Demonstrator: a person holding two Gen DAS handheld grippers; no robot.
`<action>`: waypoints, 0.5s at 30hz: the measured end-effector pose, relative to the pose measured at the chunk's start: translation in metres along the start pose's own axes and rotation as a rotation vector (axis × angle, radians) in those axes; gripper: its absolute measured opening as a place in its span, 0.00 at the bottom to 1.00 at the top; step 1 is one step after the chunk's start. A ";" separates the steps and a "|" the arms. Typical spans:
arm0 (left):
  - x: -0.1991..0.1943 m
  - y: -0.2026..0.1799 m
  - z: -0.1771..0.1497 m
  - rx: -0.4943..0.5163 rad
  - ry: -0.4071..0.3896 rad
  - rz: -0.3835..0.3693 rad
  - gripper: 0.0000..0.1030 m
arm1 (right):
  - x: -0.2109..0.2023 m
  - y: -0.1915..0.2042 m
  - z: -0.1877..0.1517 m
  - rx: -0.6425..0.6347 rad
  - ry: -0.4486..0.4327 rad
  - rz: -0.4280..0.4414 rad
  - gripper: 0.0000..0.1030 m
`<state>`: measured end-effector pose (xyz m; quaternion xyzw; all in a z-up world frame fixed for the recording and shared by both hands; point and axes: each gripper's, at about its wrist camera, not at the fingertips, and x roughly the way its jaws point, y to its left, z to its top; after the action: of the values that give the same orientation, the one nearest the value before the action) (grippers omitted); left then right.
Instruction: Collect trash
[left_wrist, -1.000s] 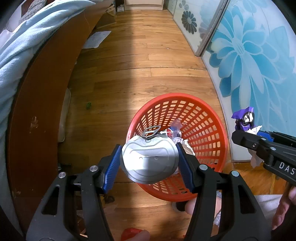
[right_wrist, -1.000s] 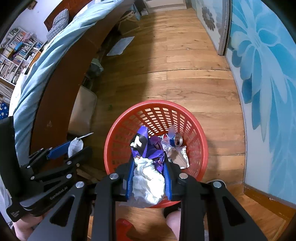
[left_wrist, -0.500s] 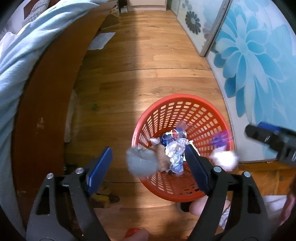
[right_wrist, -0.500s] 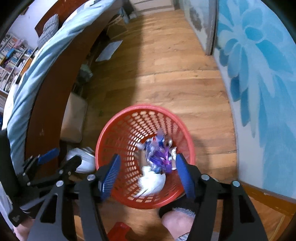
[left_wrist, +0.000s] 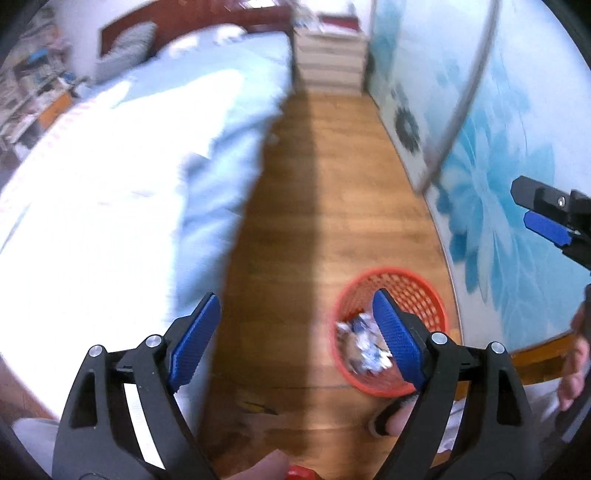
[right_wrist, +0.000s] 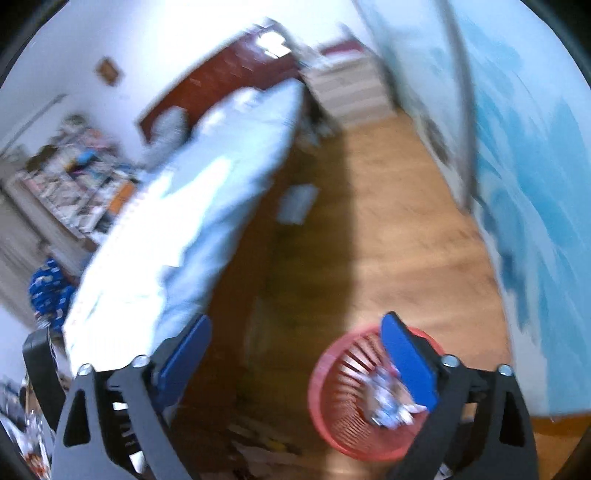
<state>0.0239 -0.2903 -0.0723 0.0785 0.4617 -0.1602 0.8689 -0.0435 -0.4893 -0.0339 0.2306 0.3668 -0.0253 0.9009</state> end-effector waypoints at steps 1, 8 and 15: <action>-0.017 0.018 0.001 -0.016 -0.033 0.019 0.84 | -0.004 0.018 0.000 -0.033 -0.028 0.026 0.93; -0.092 0.157 -0.037 -0.195 -0.176 0.191 0.89 | -0.010 0.137 -0.016 -0.228 -0.112 0.163 0.93; -0.101 0.225 -0.060 -0.302 -0.172 0.241 0.89 | -0.011 0.220 -0.048 -0.438 -0.121 0.239 0.93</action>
<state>0.0038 -0.0414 -0.0254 -0.0121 0.3918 0.0097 0.9199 -0.0352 -0.2737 0.0308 0.0696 0.2791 0.1477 0.9463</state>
